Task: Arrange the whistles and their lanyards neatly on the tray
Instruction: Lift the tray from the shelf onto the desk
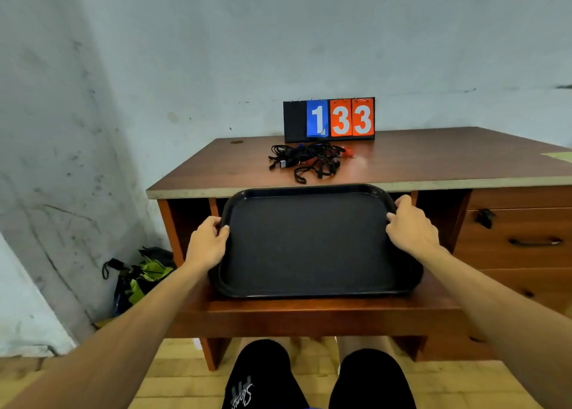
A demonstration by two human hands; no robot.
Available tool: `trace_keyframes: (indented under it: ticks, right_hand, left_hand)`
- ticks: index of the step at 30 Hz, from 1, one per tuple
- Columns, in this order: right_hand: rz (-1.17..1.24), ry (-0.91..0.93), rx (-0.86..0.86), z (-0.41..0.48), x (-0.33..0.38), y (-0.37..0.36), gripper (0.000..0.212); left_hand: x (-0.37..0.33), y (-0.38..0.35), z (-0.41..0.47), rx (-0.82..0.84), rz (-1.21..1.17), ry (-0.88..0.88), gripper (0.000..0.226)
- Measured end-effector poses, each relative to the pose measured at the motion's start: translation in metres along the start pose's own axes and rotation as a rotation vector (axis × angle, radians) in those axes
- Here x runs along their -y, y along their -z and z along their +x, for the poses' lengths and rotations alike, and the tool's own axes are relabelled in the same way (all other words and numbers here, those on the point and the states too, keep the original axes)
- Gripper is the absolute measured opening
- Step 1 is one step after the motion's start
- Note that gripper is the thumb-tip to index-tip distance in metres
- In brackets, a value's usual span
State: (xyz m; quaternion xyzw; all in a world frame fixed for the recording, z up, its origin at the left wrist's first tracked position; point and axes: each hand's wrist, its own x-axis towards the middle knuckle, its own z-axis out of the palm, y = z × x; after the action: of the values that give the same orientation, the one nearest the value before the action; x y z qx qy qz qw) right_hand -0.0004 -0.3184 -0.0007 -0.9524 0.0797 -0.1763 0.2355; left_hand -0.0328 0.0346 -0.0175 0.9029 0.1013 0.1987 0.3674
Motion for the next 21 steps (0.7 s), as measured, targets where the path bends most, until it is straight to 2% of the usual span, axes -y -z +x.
trace_keyframes:
  ticks: [5, 9, 14, 21]
  right_hand:
    - [0.02, 0.013, -0.038, 0.011, 0.012, 0.02, 0.028]
    - [0.02, 0.004, 0.004, 0.031, 0.019, 0.025, 0.027]
    - [0.067, -0.027, 0.049, 0.057, 0.022, 0.025, 0.026]
    - [-0.009, 0.008, 0.153, 0.104, 0.033, 0.025, 0.021]
  left_hand:
    - [-0.016, 0.017, 0.008, -0.044, -0.035, -0.021, 0.034]
    - [-0.029, 0.023, 0.026, -0.043, -0.097, -0.002, 0.038]
    - [-0.046, 0.026, 0.051, 0.006, -0.031, -0.053, 0.041]
    - [-0.056, 0.017, 0.089, 0.055, 0.059, 0.007, 0.039]
